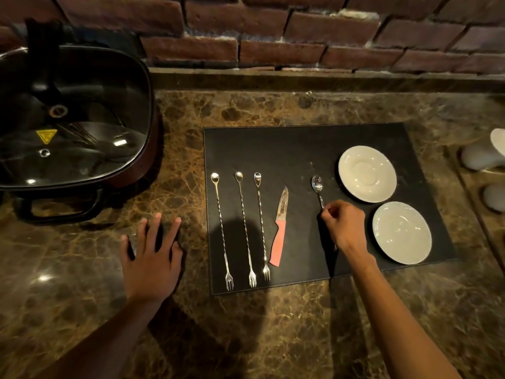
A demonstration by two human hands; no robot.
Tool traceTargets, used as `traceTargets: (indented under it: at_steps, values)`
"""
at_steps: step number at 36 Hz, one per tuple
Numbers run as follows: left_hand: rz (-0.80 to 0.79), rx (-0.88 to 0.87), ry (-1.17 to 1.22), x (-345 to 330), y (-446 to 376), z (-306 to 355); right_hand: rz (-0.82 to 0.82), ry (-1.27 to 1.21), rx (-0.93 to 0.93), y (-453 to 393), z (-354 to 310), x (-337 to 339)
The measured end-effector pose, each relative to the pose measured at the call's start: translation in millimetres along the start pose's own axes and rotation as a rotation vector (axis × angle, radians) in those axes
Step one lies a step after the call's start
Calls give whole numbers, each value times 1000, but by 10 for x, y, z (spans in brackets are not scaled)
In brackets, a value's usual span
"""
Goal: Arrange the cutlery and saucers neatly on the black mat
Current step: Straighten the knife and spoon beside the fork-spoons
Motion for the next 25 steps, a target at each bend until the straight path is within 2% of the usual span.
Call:
traceTargets:
  at_steps: [18, 22, 25]
  values:
    - [11, 5, -9, 19, 2, 11, 2, 72, -6, 71, 55, 3]
    - [13, 4, -14, 27, 2, 13, 58, 56, 47, 223, -147, -1]
    - [11, 1, -13, 33, 5, 15, -7, -24, 93, 415, -441, -138]
Point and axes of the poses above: each hand's wrist, its own y-axis away from the middle knuckle, its own x-axis out of the back of the hand, z = x × y, the point moved 3 cm from there along -y, towards the middle knuckle
